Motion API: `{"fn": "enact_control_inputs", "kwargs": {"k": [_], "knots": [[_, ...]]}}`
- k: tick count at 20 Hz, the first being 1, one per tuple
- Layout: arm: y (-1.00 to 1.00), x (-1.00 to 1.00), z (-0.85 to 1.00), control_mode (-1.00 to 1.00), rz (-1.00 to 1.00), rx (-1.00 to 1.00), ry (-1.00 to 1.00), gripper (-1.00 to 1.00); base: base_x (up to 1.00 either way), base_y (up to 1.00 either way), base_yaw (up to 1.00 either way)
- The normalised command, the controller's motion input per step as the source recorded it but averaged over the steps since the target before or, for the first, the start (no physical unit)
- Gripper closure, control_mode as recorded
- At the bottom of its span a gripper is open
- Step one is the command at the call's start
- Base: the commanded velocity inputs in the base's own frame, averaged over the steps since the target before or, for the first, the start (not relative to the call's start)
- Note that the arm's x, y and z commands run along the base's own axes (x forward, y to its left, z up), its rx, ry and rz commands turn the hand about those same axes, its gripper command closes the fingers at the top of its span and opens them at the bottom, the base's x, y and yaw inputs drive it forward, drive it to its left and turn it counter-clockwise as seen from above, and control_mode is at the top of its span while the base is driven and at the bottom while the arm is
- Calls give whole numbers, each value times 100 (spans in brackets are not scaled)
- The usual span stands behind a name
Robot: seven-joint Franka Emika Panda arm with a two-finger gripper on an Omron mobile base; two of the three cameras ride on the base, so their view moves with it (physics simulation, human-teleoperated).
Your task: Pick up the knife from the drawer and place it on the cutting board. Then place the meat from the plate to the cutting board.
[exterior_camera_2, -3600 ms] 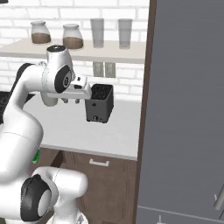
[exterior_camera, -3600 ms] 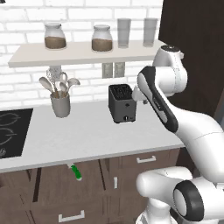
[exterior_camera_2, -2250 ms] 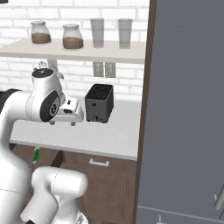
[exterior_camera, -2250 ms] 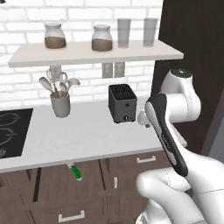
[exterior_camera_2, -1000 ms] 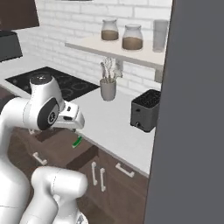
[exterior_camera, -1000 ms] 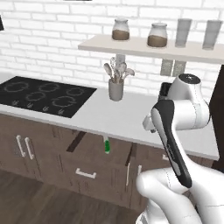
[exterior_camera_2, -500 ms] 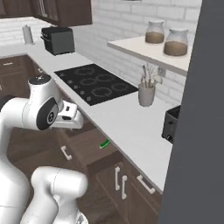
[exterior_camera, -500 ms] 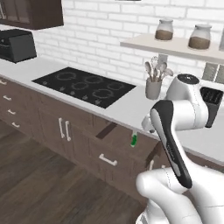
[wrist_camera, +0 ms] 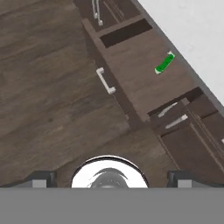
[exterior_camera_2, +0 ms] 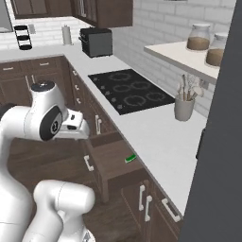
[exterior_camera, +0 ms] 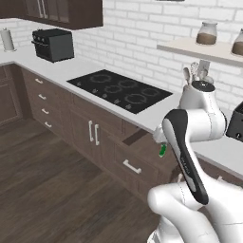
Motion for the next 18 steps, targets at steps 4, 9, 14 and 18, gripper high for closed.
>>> {"fn": "enact_control_inputs", "kwargs": {"k": [4,9,14,18], "knots": [[1,49,-59,-100,21,-6,0,-100,0,0,0],[11,95,-69,-100,15,-9,4,-100,0,0,0],[25,81,-53,-100,8,-10,5,-100,0,0,0],[0,66,-47,-100,13,-3,0,-100,0,0,0]]}}
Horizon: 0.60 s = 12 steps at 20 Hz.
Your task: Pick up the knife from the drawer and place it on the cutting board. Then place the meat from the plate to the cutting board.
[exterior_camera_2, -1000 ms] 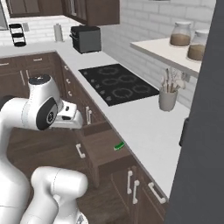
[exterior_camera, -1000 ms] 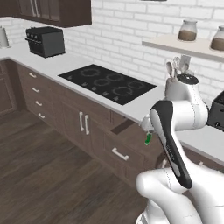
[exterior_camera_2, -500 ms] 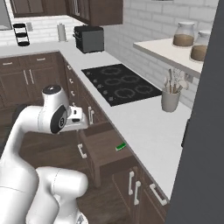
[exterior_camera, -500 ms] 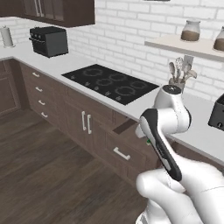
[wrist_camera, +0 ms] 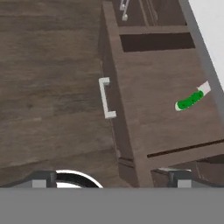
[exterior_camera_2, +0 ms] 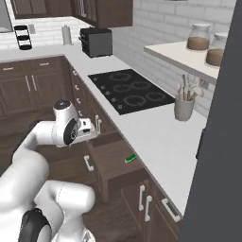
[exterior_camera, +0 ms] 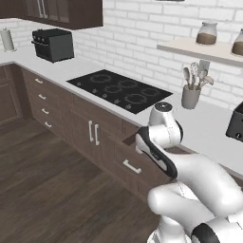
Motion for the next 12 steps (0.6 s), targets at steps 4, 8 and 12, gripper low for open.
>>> {"fn": "enact_control_inputs", "kwargs": {"k": [4,8,12], "knots": [[3,57,-51,-100,16,-3,2,-100,0,0,0],[0,52,-52,-100,13,-4,1,-100,0,0,0],[5,64,-42,-100,4,-4,9,-100,0,0,0]]}}
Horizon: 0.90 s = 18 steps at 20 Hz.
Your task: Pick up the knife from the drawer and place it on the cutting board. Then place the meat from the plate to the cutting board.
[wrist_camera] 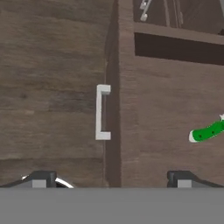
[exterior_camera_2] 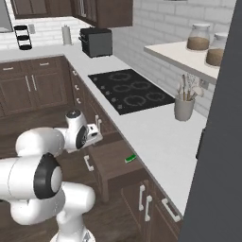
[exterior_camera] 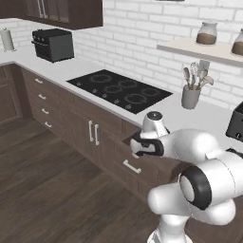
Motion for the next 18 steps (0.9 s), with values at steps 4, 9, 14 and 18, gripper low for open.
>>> {"fn": "enact_control_inputs", "kwargs": {"k": [4,9,14,18], "knots": [[7,46,-39,-100,1,-3,12,-100,0,0,0],[1,26,-21,-100,1,0,10,-100,0,0,0],[0,29,-25,-100,2,0,3,-100,0,0,0],[0,27,-31,-100,3,0,2,-100,0,0,0]]}}
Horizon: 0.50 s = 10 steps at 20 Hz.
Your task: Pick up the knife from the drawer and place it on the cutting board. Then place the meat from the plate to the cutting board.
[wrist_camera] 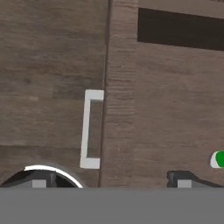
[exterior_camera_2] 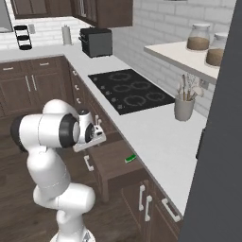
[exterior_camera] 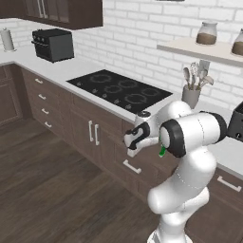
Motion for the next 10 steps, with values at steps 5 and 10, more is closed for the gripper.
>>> {"fn": "enact_control_inputs", "kwargs": {"k": [5,10], "knots": [[0,10,-35,-100,4,0,7,-100,0,0,0],[0,1,-33,-100,6,0,4,-100,0,0,0]]}}
